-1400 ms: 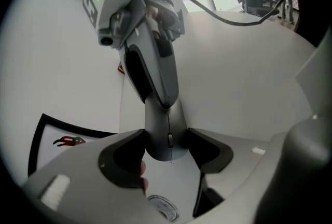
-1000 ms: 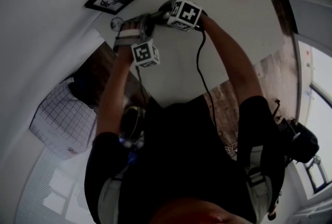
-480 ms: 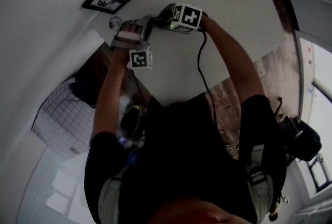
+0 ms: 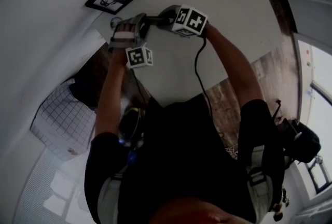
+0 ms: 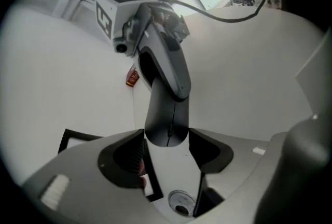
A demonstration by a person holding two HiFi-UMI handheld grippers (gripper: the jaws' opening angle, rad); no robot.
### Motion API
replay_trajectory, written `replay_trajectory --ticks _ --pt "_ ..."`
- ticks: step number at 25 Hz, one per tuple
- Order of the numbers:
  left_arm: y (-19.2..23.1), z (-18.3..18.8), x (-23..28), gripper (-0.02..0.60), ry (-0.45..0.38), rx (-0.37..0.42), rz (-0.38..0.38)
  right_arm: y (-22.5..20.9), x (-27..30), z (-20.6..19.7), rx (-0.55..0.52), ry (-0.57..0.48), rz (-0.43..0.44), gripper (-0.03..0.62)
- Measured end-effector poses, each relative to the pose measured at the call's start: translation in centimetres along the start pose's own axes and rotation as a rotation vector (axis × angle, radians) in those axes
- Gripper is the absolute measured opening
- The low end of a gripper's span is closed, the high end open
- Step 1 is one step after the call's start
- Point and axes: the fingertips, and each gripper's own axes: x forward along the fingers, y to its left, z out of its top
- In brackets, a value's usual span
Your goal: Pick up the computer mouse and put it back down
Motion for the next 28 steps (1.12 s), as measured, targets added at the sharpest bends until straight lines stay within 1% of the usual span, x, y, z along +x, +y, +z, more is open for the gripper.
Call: replay_trajectory --ticks 4,8,10,12,15,19,22,28 --pt "1.1 -1.0 -0.8 0.264 0.007 -0.129 0.031 0.2 -1.8 0.5 0.024 -0.067 -0.055 0.153" --pt "2.7 -1.6 -2.1 0.239 0.0 -0.319 0.082 0.0 -4.4 1.2 0.077 -0.171 -0.168 0.153" --pt "3.8 -1.5 -3.0 0.191 -0.018 -0.413 0.118 0.4 -5.9 1.9 0.112 -0.234 -0.225 0.153" --pt "4.8 -1.1 -3.8 0.148 -0.042 -0.491 0.152 1.0 -7.4 2.9 0.128 -0.292 -0.283 0.153" --pt "6.2 0.0 -5.2 0.073 -0.078 -0.574 0.196 2.0 -9.4 3.9 0.133 -0.348 -0.374 0.153" --pt "7.3 1.4 -7.2 0.01 -0.123 -0.682 0.24 4.0 -11.7 5.2 0.137 -0.418 -0.466 0.153" --pt "8.0 2.0 -8.7 0.002 -0.163 -0.793 0.26 5.5 -13.0 5.6 0.134 -0.447 -0.523 0.153" --pt "9.4 3.5 -13.3 0.002 -0.271 -1.013 0.294 9.5 -16.1 7.1 0.128 -0.563 -0.664 0.153"
